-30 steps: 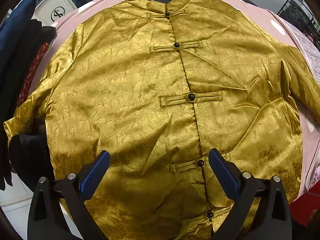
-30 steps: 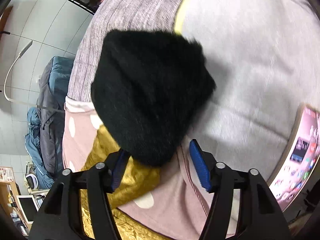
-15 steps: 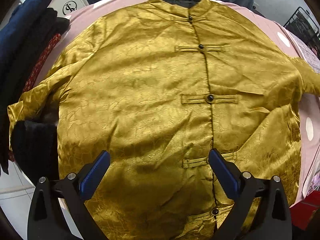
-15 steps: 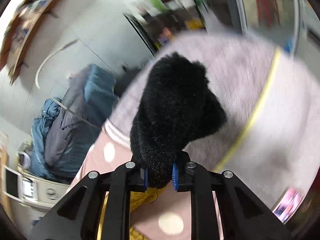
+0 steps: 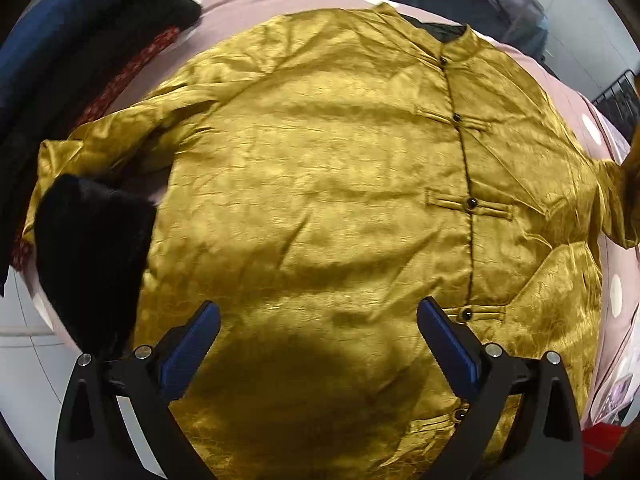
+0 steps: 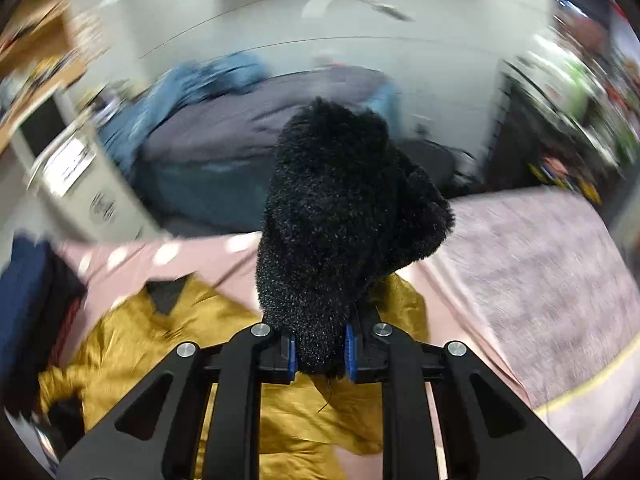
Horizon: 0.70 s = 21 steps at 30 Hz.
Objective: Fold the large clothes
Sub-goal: 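Grasp the other fur cuff with the right tool and lift the sleeve, then lay the held sleeve across the jacket front and open the right tool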
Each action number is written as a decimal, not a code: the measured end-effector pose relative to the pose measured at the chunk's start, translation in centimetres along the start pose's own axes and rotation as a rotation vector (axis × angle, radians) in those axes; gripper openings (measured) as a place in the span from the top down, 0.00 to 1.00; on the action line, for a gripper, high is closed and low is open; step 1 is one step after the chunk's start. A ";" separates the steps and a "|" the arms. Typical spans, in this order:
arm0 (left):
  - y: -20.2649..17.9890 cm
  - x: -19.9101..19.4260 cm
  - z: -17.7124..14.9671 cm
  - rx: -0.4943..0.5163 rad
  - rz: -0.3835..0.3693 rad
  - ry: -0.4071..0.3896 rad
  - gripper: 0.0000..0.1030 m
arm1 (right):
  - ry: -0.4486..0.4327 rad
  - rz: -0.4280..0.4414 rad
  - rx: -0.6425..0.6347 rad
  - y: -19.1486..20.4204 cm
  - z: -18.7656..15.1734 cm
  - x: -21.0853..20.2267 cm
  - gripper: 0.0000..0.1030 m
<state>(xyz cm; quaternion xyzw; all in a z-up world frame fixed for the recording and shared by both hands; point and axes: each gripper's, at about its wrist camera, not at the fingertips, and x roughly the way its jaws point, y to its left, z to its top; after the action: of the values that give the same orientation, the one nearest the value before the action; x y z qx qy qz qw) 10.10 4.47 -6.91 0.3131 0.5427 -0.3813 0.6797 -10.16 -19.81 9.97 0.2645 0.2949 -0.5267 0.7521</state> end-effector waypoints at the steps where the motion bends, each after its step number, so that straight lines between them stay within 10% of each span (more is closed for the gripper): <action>1: 0.6 -0.3 -0.1 -0.011 0.008 -0.011 0.06 | -0.001 0.030 -0.068 3.1 -0.1 0.4 0.83; 10: 6.2 -1.4 -3.0 -0.138 0.071 -0.027 0.06 | -0.007 0.214 -0.704 28.5 -10.6 2.8 0.83; 13: 8.4 -1.0 -4.6 -0.206 0.083 0.002 0.06 | 0.056 0.219 -0.786 32.2 -14.0 4.1 0.80; 18: 10.9 -0.6 -5.8 -0.283 0.094 0.034 0.06 | 0.237 0.188 -0.890 34.2 -18.9 7.0 0.35; 21: 11.2 -0.8 -5.1 -0.283 0.096 0.021 0.06 | 0.302 0.226 -0.861 32.2 -19.7 7.0 0.33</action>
<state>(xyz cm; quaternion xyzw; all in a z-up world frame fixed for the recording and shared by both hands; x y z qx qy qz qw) 17.09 14.60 -7.05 0.2436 0.5827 -0.2646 0.7287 19.07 -0.46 -5.81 0.0327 0.5620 -0.2268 0.7948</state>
